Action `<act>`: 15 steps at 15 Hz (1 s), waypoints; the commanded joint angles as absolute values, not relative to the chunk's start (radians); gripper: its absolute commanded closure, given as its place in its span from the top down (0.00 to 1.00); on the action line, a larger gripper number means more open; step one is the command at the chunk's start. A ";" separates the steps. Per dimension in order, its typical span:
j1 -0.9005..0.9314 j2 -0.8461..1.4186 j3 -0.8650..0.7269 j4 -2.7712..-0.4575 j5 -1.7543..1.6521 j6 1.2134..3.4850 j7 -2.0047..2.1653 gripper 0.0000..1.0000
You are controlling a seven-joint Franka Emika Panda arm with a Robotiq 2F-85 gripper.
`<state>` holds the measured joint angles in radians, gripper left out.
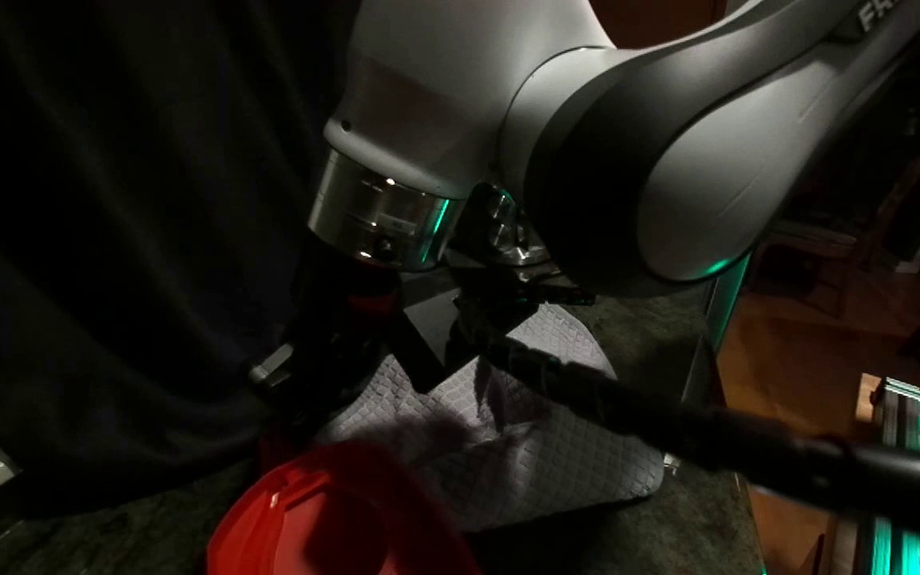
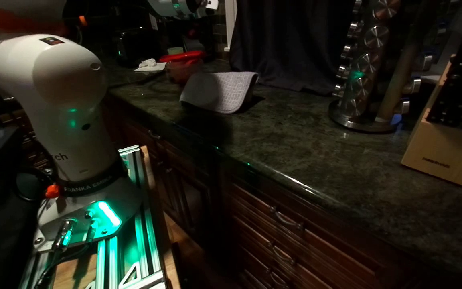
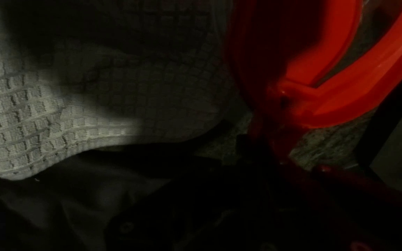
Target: Place the red lid on the lunch box
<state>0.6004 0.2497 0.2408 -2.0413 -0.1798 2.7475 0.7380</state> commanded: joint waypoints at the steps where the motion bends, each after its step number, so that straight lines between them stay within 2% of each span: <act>1: 0.638 0.276 0.216 -2.009 -0.225 2.737 0.816 0.01; 5: 0.658 0.290 0.215 -1.997 -0.217 2.735 0.828 0.05; 8: 0.668 0.294 0.210 -1.999 -0.214 2.742 0.825 0.01; 15: 0.674 0.279 0.188 -2.019 -0.229 2.747 0.823 0.01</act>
<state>0.6563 0.2845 0.2102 -2.0137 -0.1962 2.7474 0.7920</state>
